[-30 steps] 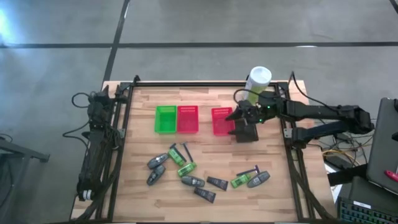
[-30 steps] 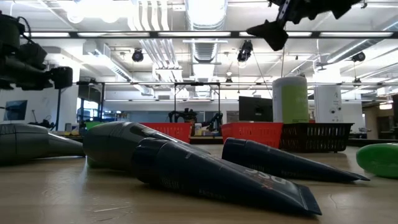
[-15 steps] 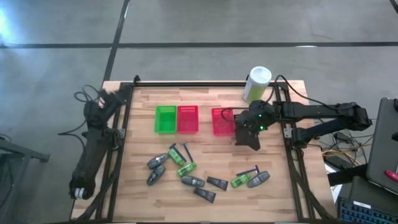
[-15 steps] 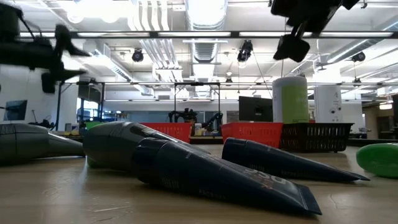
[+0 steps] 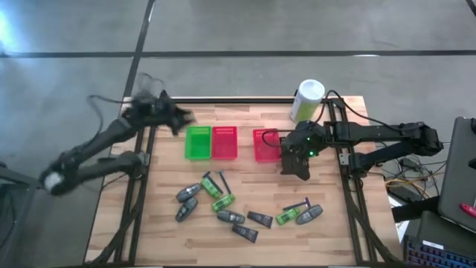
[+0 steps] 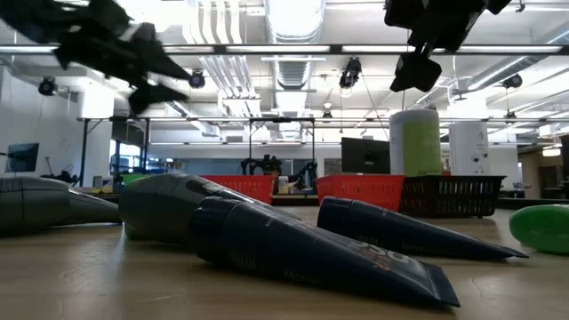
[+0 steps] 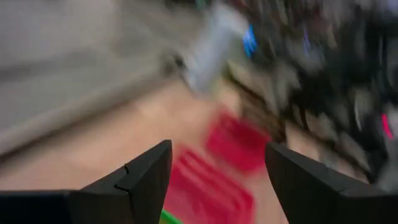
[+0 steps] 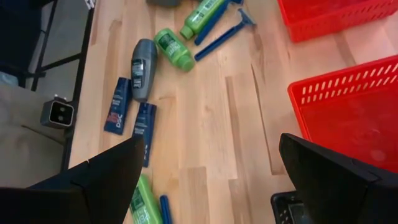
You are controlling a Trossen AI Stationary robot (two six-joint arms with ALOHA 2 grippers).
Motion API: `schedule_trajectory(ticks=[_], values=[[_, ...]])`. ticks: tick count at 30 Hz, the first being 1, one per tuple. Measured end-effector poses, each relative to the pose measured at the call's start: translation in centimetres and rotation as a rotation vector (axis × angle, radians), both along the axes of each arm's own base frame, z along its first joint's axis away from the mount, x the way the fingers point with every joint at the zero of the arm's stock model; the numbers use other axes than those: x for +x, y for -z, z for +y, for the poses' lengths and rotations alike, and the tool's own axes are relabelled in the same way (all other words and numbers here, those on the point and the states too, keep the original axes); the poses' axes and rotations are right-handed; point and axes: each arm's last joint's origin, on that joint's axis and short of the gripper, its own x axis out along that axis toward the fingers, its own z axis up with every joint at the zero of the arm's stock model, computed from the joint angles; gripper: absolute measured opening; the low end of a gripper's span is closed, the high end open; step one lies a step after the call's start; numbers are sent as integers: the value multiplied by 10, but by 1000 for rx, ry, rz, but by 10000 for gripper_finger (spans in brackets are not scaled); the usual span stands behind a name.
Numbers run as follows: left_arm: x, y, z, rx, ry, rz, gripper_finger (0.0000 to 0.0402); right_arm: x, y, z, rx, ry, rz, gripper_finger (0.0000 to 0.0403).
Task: Pick & Place Travel size toiletries
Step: Put the gray deodorant into the green bin
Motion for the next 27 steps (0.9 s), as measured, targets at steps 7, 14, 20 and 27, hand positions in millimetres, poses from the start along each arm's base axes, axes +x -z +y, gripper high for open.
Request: schedule_trajectory(ticks=[7, 14, 20, 27], values=[[69, 11, -89, 124, 370, 300, 261, -2, 5, 3, 73, 53, 56, 368], [83, 5, -119, 352, 196, 407, 261, 4, -2, -1, 81, 126, -14, 368], [83, 5, -117, 381, 211, 434, 261, 7, -2, -2, -43, 50, -63, 368], [84, 16, -121, 327, 331, 498, 261, -29, 22, 23, 123, -154, 368, 368]])
